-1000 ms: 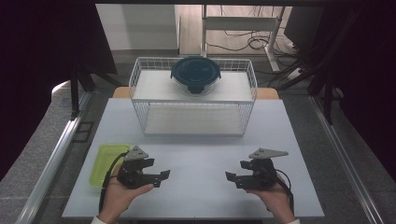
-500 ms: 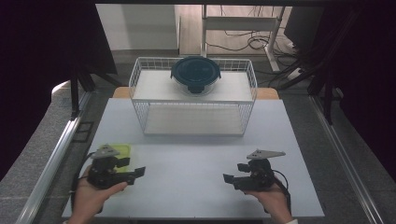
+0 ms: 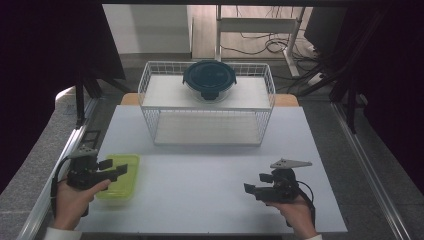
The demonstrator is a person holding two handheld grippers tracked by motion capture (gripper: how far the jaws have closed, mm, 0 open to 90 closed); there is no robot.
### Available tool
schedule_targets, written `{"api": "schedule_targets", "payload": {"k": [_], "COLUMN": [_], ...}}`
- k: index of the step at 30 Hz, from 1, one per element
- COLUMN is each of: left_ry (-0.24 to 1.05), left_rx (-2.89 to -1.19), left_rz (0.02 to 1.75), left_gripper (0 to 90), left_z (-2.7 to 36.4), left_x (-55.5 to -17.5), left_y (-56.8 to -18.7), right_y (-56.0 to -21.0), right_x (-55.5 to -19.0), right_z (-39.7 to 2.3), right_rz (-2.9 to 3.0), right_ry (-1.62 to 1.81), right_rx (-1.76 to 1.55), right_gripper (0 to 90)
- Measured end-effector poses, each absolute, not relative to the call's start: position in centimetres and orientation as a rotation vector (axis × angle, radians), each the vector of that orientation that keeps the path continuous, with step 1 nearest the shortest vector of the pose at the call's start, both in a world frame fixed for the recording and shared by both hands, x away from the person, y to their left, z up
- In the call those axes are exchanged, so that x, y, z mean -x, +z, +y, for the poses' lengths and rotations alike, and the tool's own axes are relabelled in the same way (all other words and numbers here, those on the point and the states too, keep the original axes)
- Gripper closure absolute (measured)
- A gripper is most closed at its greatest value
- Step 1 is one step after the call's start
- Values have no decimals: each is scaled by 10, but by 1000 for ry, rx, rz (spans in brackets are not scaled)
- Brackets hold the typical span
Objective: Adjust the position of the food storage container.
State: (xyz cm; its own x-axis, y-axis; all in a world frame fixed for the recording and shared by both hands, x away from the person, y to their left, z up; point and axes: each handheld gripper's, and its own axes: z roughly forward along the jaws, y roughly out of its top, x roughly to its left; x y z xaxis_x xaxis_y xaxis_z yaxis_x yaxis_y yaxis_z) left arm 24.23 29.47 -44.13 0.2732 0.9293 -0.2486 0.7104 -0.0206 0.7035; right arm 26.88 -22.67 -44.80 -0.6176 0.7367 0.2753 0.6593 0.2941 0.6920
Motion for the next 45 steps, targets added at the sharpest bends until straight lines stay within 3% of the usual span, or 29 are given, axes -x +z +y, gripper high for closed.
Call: {"api": "schedule_targets", "payload": {"k": [8, 18, 21, 36, 45], "left_ry": [379, 385, 359, 275, 245], "left_rx": [-1752, -1820, -1888, -2005, -2110], "left_rz": [1636, 1740, 1773, 1745, 1615], "left_gripper": [602, 846, 883, 899, 900], "left_z": [343, 363, 366, 349, 310], "left_x": [-270, -291, -295, -303, -321], "left_y": [-456, -472, -486, -507, -499], "right_y": [-448, -450, -452, -455, -456], "right_x": [-269, -269, -270, -270, -270], "right_z": [-231, -229, -227, -226, -227], "right_rz": [2425, 2440, 2448, 2455, 2451], "right_ry": [1214, 1195, 1178, 1158, 1148], "right_rx": [-1350, -1344, -1345, -1346, -1372], "right_gripper": [244, 243, 243, 241, 235]}}
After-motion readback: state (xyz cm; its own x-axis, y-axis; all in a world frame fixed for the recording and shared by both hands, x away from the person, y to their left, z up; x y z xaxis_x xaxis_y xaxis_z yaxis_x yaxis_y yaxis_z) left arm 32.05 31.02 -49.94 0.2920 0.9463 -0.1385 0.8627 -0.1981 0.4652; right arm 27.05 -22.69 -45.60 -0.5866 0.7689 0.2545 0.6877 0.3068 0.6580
